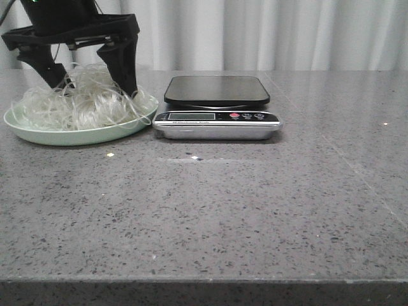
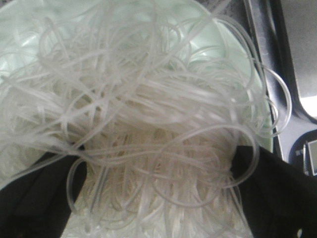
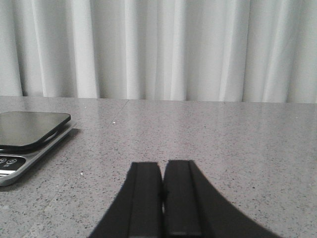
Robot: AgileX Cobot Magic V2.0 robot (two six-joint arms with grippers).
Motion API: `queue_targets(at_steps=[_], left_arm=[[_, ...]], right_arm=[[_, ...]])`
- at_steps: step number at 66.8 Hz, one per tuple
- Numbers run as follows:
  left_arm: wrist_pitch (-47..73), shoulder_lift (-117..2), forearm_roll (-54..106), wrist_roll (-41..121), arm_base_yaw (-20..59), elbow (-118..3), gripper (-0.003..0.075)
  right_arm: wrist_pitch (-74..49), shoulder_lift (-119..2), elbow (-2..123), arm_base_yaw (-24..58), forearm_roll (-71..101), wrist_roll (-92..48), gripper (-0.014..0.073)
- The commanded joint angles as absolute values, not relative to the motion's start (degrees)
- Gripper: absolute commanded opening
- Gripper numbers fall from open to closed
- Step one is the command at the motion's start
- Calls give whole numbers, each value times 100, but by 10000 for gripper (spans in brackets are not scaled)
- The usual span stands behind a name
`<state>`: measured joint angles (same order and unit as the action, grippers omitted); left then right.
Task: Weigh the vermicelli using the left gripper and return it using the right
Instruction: 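Lower the left gripper onto the vermicelli pile and close on it, then lift the vermicelli with the left gripper and carry it over the scale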
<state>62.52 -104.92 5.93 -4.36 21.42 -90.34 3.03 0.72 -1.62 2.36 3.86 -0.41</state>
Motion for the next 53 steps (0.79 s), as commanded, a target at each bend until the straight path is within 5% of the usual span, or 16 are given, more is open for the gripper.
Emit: queue_targets(at_steps=[1, 13, 19, 35, 53], left_arm=[[6594, -10459, 554, -486, 2177, -9112, 508], [6739, -10528, 526, -436, 2177, -9212, 109], [6899, -10528, 526, -392, 2177, -9557, 160], [7232, -10454, 825, -273, 2232, -11517, 127], [6594, -10753, 1243, -273, 2730, -12410, 127]], right_arm=[[783, 153, -111, 207, 399, -83, 158], [783, 153, -111, 207, 399, -83, 158], [783, 153, -111, 207, 399, -83, 158], [783, 153, -111, 207, 399, -83, 158], [783, 153, -111, 207, 399, -83, 158]])
